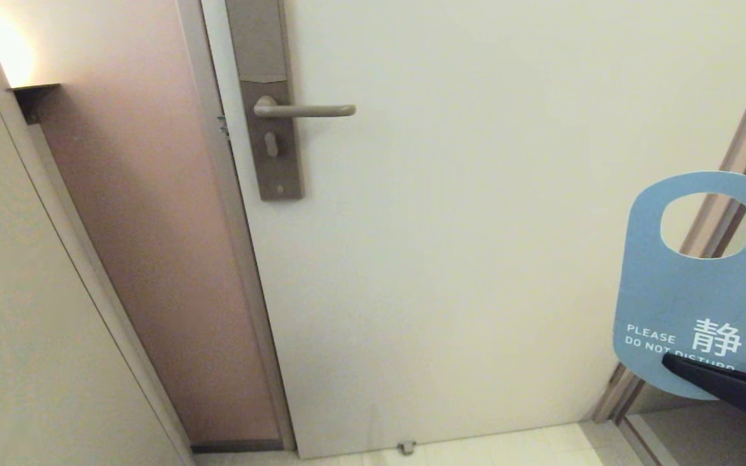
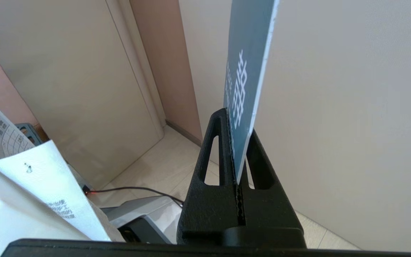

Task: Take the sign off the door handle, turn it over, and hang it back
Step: Hang the sign back with the other side facing out

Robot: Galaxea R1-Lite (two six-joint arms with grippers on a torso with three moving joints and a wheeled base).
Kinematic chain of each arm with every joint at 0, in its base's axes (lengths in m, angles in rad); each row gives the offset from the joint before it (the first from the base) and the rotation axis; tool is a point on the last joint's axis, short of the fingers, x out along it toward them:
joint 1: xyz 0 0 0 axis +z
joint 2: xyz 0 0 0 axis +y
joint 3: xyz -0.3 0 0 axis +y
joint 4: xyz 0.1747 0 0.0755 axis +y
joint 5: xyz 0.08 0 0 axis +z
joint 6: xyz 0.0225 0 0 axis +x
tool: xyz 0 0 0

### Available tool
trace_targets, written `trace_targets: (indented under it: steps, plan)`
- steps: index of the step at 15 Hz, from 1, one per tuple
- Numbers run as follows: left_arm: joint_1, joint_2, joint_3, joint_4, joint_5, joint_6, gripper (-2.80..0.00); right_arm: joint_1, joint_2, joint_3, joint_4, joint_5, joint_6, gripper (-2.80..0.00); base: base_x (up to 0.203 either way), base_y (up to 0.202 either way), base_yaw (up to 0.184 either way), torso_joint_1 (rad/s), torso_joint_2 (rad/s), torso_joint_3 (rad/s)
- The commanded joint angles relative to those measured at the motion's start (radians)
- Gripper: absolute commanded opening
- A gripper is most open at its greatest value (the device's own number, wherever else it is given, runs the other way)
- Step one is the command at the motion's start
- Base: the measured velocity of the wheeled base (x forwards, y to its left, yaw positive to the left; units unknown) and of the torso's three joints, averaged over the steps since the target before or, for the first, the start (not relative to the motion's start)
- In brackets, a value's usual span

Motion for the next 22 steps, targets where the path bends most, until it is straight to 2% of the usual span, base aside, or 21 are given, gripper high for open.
trace_targets:
  steps: [1,9,15,18,22]
  plan:
    - [0.002,-0.042,0.001,0.000,0.001,0.002,-2.80,-0.001,0.035,-0.017,-0.003,0.002,0.000,-2.80,0.000,0.000,0.000,0.000,0.00,0.000]
    - [0.003,-0.042,0.001,0.000,0.009,-0.040,-2.80,0.001,0.165,-0.155,-0.015,-0.055,0.000,-2.80,0.000,0.000,0.000,0.000,0.00,0.000]
    - [0.003,-0.042,0.001,0.000,0.009,-0.040,-2.80,0.010,0.376,-0.224,-0.284,-0.057,0.001,-2.80,0.000,0.000,0.000,0.000,0.00,0.000]
    - [0.003,-0.042,0.000,0.000,0.009,-0.040,-2.80,0.070,0.444,-0.261,-0.369,-0.061,0.000,-2.80,0.000,0.000,0.000,0.000,0.00,0.000]
    - [0.002,-0.042,0.001,0.000,0.009,-0.041,-2.80,0.162,0.559,-0.301,-0.477,-0.103,0.000,-2.80,0.000,0.000,0.000,0.000,0.00,0.000]
